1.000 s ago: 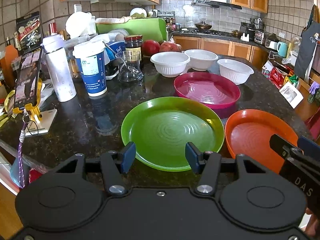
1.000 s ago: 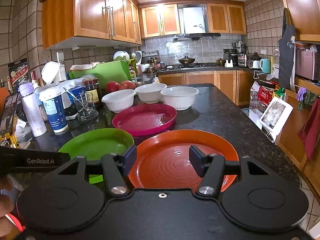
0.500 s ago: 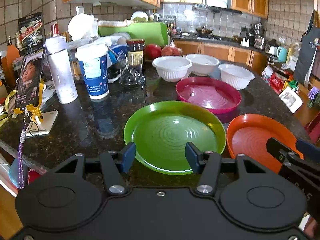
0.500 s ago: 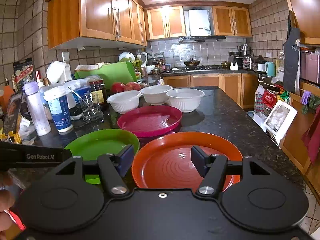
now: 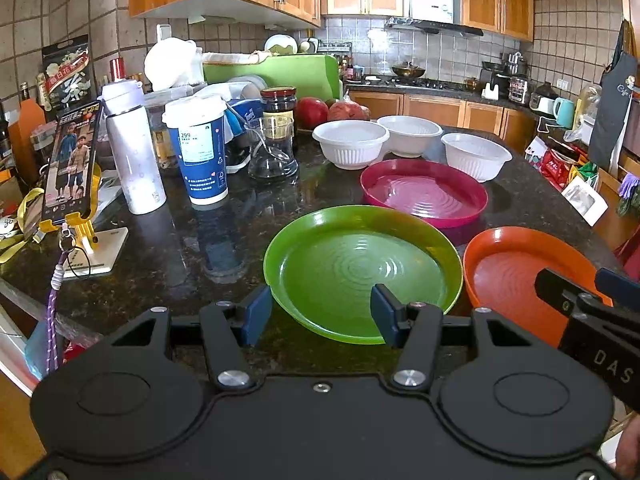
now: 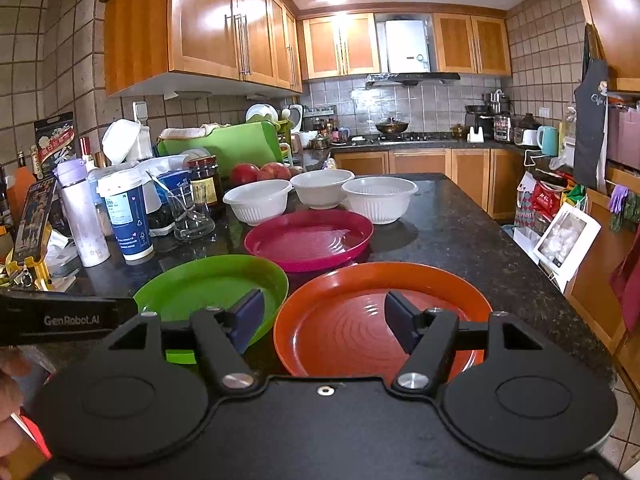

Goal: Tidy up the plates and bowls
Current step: 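Move the left tool toward the green plate's rim, then close the left tool on the green plate's rim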

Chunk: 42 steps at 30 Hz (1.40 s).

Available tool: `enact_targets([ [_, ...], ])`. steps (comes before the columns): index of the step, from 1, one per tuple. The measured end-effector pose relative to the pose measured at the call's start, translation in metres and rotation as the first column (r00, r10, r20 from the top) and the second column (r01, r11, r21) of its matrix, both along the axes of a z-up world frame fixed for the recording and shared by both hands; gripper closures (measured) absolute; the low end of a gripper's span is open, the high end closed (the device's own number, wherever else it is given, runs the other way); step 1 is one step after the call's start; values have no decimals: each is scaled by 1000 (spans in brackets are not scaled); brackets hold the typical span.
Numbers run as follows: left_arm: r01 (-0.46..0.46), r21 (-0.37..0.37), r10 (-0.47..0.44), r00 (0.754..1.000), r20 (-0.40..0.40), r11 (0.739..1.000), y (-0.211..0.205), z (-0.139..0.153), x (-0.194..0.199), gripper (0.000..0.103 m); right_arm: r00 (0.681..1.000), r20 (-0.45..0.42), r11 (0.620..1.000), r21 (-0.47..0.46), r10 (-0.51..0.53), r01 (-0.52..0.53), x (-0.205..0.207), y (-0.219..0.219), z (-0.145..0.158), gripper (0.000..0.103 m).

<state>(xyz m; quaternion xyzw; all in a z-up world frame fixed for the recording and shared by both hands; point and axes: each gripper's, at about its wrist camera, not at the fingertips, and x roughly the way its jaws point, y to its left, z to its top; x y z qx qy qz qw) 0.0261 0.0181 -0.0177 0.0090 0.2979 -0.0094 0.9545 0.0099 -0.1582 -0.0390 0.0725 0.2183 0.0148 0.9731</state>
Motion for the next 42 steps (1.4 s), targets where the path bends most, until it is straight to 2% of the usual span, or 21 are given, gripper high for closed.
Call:
enact_targets([
  [3, 16, 19, -17, 1000, 21, 1000, -2, -1, -6, 43, 1000, 15, 1000, -9, 2, -2, -2, 1, 0, 34],
  [8, 18, 89, -28, 993, 114, 996, -9, -1, -19, 43, 1000, 27, 999, -37, 6, -5, -2, 3, 0, 34],
  [10, 28, 99, -40, 991, 126, 995, -10, -1, -19, 43, 1000, 26, 999, -39, 12, -11, -1, 3, 0, 34],
  [15, 41, 62, -47, 995, 92, 997, -6, -1, -13, 43, 1000, 11, 999, -35, 23, -22, 2, 4, -2, 34],
  [21, 40, 47, -43, 998, 50, 998, -4, -7, -14, 43, 999, -38, 999, 27, 31, -30, 14, 1, -3, 34],
  [29, 23, 77, -26, 999, 33, 997, -3, -13, -12, 43, 1000, -24, 1000, 12, 12, -12, 30, 4, -3, 34],
  [33, 6, 47, -7, 1000, 19, 999, 7, -16, 1, 43, 999, -32, 999, 11, 33, -33, 40, 8, -2, 34],
  [38, 21, 47, -18, 998, -65, 999, 14, -25, 26, 43, 995, -70, 996, 61, 67, -63, 58, 14, 0, 34],
  [42, 11, 43, -10, 1000, -28, 999, 29, -17, 39, 43, 994, -69, 995, 58, 84, -80, 74, 23, 2, 34],
])
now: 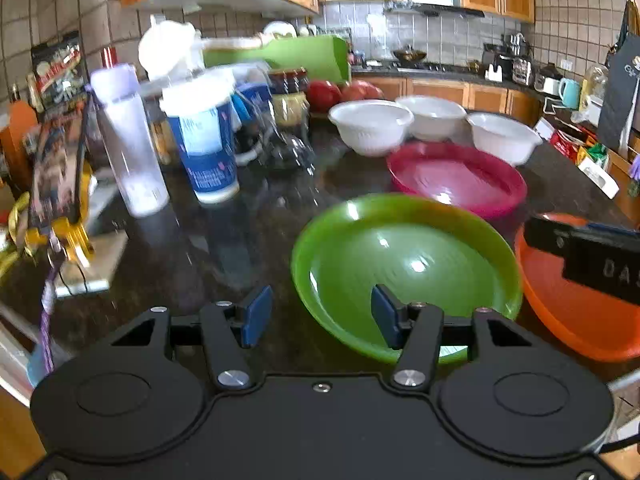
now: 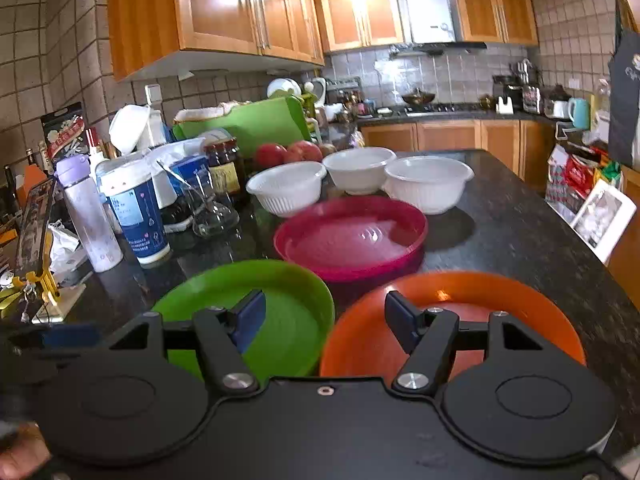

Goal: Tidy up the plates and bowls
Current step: 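Close the left tool on the green plate's rim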

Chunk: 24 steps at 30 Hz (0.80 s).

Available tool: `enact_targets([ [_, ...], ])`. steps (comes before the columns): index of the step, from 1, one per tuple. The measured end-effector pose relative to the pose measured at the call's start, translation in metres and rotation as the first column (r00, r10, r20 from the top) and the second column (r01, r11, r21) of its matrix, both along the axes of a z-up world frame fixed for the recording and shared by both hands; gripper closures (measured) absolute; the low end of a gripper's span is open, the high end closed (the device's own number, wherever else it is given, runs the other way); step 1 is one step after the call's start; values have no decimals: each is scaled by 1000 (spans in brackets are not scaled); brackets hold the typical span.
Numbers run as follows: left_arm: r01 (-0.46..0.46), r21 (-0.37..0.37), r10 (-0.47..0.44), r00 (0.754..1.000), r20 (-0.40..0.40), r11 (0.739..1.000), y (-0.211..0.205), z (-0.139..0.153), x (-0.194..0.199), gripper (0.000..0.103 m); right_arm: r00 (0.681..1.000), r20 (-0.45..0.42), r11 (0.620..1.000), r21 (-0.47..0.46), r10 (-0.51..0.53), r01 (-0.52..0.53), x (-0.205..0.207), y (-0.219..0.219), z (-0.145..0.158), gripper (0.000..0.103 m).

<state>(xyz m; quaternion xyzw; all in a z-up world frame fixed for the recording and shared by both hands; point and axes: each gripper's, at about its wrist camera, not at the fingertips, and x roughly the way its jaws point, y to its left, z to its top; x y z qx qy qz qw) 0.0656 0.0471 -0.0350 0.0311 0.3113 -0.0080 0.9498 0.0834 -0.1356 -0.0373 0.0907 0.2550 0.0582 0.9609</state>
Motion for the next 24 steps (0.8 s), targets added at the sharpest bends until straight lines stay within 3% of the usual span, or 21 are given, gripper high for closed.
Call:
enact_targets([
  [5, 54, 0, -54, 998, -17, 999, 15, 5, 22, 43, 999, -7, 997, -72, 34, -34, 21, 19, 1, 36],
  [11, 137, -31, -139, 981, -133, 990, 27, -5, 54, 43, 998, -50, 986, -159, 45, -53, 46, 41, -1, 37],
  [24, 197, -49, -203, 962, -185, 979, 46, -14, 72, 43, 985, -170, 981, -187, 29, -61, 78, 49, -16, 51],
])
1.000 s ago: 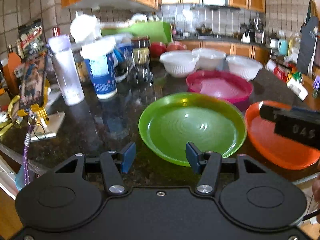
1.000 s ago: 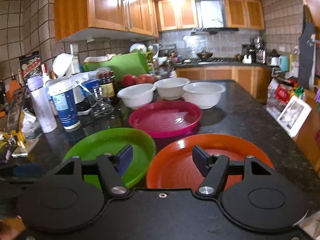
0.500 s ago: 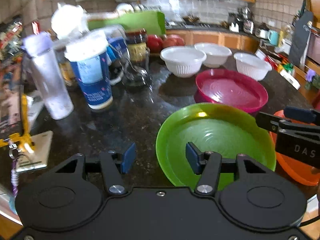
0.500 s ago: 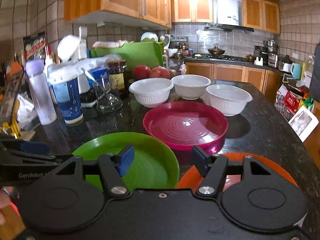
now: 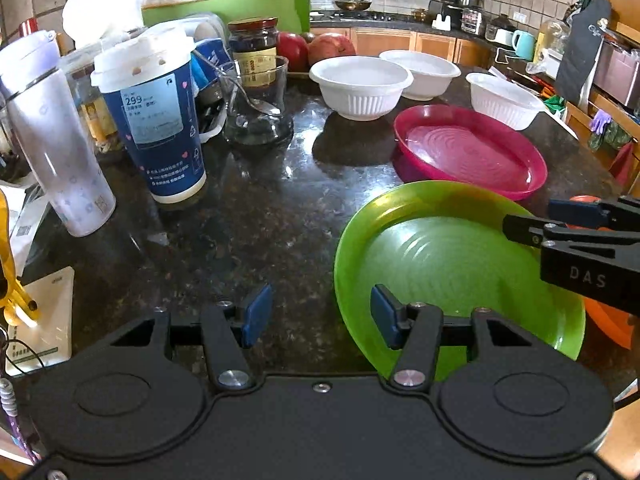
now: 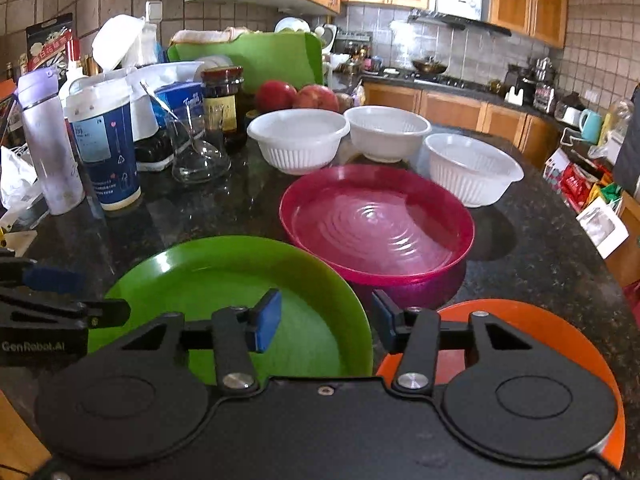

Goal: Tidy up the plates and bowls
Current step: 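Close the left tool on the green plate's rim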

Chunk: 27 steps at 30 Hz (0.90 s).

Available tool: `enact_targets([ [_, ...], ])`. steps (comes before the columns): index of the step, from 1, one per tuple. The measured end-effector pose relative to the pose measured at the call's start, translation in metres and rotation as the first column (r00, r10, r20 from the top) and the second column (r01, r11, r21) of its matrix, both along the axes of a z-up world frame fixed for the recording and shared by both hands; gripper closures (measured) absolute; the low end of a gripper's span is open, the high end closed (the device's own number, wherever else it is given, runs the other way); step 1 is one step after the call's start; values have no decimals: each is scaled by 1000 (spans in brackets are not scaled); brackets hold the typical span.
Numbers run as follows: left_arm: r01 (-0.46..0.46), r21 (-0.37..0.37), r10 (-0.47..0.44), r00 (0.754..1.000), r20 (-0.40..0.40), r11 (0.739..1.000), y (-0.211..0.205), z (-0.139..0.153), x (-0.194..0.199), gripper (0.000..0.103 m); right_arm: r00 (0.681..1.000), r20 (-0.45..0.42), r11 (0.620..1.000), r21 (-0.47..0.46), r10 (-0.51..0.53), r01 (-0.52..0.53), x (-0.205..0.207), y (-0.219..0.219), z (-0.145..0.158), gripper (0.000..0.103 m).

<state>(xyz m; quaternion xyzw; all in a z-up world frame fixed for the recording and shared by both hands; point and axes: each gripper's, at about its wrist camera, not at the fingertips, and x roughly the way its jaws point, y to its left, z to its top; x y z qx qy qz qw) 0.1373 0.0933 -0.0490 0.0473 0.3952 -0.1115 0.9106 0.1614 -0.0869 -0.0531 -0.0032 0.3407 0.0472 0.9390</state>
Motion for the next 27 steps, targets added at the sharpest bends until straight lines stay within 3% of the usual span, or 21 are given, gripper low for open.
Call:
enact_targets([
  [10, -59, -11, 58, 997, -58, 998, -19, 3, 2, 43, 996, -55, 997, 18, 70, -69, 21, -20, -2, 52],
  [14, -95, -7, 94, 992, -80, 995, -25, 4, 1, 51, 990, -82, 992, 59, 112, -108, 27, -28, -5, 59],
  [19, -154, -9, 152, 982, -110, 988, -25, 1, -1, 53, 978, -118, 984, 72, 170, -162, 36, -30, -12, 75],
  [27, -207, -8, 205, 972, -115, 978, -25, 0, -1, 62, 973, -137, 979, 103, 188, -175, 45, -35, -15, 81],
])
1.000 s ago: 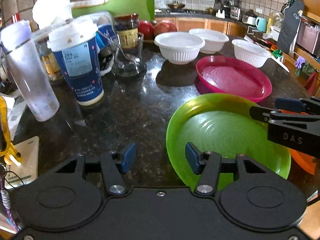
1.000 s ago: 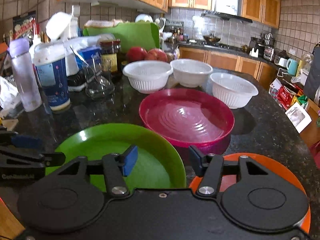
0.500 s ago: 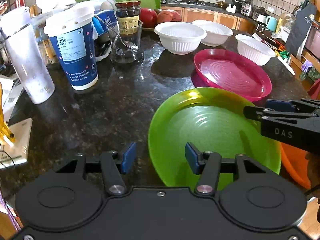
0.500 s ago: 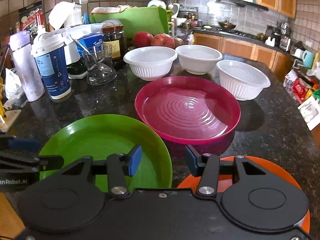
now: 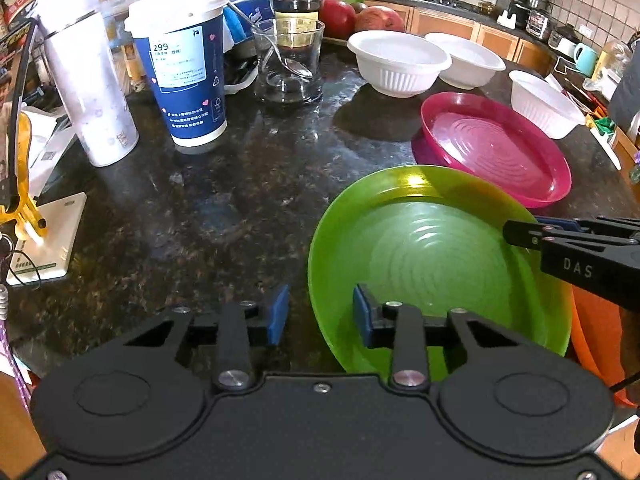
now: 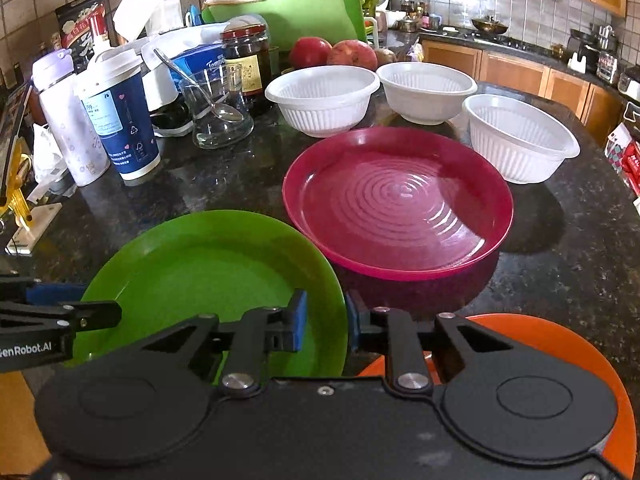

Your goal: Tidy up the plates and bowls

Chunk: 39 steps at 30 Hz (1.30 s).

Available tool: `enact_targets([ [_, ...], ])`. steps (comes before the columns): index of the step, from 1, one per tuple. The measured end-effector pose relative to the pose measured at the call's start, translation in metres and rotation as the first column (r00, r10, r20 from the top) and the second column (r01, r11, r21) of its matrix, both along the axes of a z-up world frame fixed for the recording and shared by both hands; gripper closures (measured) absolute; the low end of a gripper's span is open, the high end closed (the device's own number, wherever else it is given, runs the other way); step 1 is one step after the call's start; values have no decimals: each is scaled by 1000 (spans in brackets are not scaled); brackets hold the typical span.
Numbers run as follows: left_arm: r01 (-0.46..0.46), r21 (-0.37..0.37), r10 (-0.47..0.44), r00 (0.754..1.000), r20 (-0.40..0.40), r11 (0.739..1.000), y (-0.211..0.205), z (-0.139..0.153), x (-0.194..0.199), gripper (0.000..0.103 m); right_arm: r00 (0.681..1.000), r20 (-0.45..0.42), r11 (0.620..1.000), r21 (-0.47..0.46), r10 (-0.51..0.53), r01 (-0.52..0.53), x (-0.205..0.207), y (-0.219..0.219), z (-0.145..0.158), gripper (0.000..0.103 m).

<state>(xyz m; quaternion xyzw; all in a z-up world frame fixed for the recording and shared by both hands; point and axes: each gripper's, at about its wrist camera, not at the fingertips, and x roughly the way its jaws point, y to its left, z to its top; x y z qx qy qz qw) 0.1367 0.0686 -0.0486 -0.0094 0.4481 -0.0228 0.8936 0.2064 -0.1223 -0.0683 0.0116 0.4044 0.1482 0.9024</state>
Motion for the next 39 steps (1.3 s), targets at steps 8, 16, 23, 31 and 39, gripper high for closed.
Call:
enact_targets([
  [8, 17, -26, -17, 1000, 1, 1000, 3, 0, 2, 75, 1000, -9, 1000, -11, -29, 29, -1, 2, -1, 85],
  [16, 6, -6, -6, 1000, 14, 1000, 18, 0, 2, 81, 999, -12, 1000, 2, -30, 30, -6, 17, 3, 86],
  [23, -45, 36, 44, 999, 29, 998, 45, 0, 1, 82, 1000, 5, 1000, 15, 13, -13, -4, 50, 7, 86],
  [31, -78, 56, 76, 996, 43, 995, 72, 0, 3, 82, 999, 28, 999, -5, 45, -45, -1, 85, 8, 86],
  [39, -78, 66, 74, 996, 55, 995, 85, 0, 10, 82, 998, 56, 999, -31, 38, -36, 0, 101, 7, 86],
])
